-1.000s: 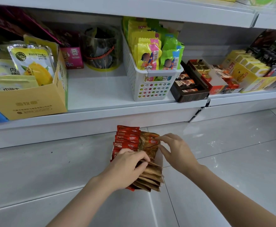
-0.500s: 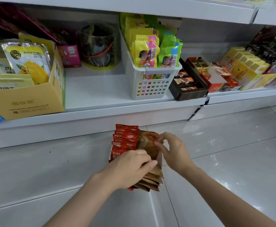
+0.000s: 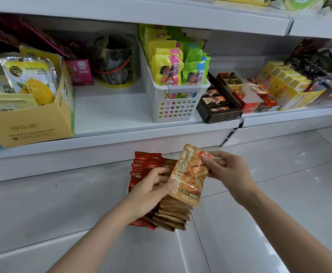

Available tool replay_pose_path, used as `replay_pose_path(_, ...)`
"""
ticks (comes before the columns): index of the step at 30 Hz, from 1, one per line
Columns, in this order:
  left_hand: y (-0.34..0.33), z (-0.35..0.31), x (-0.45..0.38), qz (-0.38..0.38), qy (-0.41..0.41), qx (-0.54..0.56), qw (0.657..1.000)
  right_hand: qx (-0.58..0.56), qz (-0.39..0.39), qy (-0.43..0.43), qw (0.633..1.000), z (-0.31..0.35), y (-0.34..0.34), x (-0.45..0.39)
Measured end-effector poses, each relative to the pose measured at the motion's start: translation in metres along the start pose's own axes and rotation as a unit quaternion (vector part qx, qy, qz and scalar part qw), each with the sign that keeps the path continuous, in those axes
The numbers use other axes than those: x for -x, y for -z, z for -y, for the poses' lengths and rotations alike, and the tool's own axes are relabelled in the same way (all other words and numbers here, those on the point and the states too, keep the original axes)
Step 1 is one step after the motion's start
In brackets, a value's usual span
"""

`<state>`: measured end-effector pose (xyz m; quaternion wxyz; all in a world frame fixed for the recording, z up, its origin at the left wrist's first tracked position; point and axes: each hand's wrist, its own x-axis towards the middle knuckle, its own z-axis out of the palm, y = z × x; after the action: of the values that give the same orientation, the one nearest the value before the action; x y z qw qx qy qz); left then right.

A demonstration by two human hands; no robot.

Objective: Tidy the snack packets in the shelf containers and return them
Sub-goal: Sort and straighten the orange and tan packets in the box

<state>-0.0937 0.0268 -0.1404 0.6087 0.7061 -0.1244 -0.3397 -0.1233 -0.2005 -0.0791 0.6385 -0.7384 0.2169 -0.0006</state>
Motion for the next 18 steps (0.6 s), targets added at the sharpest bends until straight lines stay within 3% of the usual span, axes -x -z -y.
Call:
replay_pose_path(5, -0.001, -0.002, 0.005, 0.022, -0.045, 0.0, 0.999, 0.005, 0.021, -0.014, 1.0, -0.012, -0.014, 0.003)
replay_pose_path(13, 0.001, -0.001, 0.007, 0.038, -0.069, -0.003, 0.997, 0.014, -0.006, -0.02, 1.0, -0.012, -0.015, 0.001)
replay_pose_path(18, -0.002, 0.001, 0.004, 0.002, -0.066, 0.025, 0.998, 0.066, -0.098, 0.022, 0.993, -0.009, -0.026, 0.007)
